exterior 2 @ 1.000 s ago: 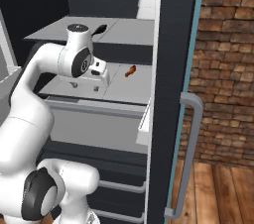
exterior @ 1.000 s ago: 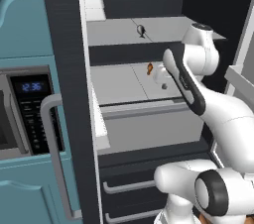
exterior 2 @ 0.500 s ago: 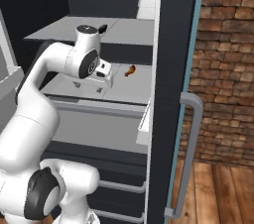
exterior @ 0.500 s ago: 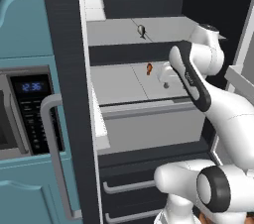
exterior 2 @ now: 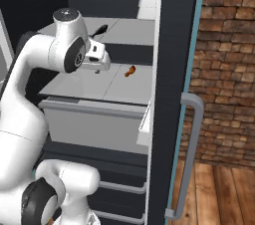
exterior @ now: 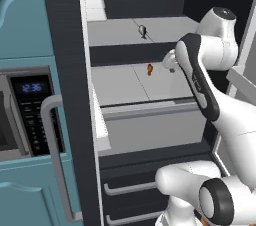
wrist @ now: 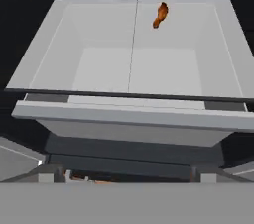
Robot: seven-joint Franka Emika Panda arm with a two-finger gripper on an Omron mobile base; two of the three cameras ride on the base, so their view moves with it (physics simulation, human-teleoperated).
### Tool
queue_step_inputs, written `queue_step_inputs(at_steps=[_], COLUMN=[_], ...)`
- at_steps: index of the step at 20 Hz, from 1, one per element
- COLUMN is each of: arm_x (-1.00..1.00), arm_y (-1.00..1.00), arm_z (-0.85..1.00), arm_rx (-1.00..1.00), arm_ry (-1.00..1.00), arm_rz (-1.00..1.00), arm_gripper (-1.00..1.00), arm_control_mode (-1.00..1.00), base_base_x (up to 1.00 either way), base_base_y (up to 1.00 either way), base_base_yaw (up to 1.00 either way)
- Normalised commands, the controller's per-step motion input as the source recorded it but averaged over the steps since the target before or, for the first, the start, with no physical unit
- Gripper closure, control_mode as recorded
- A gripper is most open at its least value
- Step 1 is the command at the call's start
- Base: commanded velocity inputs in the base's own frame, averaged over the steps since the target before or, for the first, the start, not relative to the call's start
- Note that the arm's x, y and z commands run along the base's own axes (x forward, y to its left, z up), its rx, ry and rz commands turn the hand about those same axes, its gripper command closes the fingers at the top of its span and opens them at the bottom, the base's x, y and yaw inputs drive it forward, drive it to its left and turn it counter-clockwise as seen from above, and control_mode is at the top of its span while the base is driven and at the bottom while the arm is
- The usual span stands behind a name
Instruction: Take the fish out of the fridge, briefly rinse it in the sink, and place it on the tray next to the sink.
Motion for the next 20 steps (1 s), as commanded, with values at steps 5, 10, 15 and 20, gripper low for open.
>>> queue_step_inputs(at_steps=[5, 10, 15, 20], arm_x=[-0.11, 0.03, 0.57, 0.99], arm_y=[0.0, 0.0, 0.0, 0.0], arm_z=[1.0, 0.75, 0.07, 0.01], arm_rx=[0.0, 0.02, 0.08, 0.14], arm_ry=[-0.41, -0.35, -0.03, 0.0], arm_rz=[0.0, 0.0, -0.05, -0.1], arm_gripper=[-1.0, -1.0, -1.0, -1.0], arm_control_mode=[-1.0, -1.0, -1.0, -1.0], base_base_x=[0.0, 0.0, 0.0, 0.0], base_base_y=[0.0, 0.0, 0.0, 0.0], base_base_yaw=[0.0, 0.0, 0.0, 0.0])
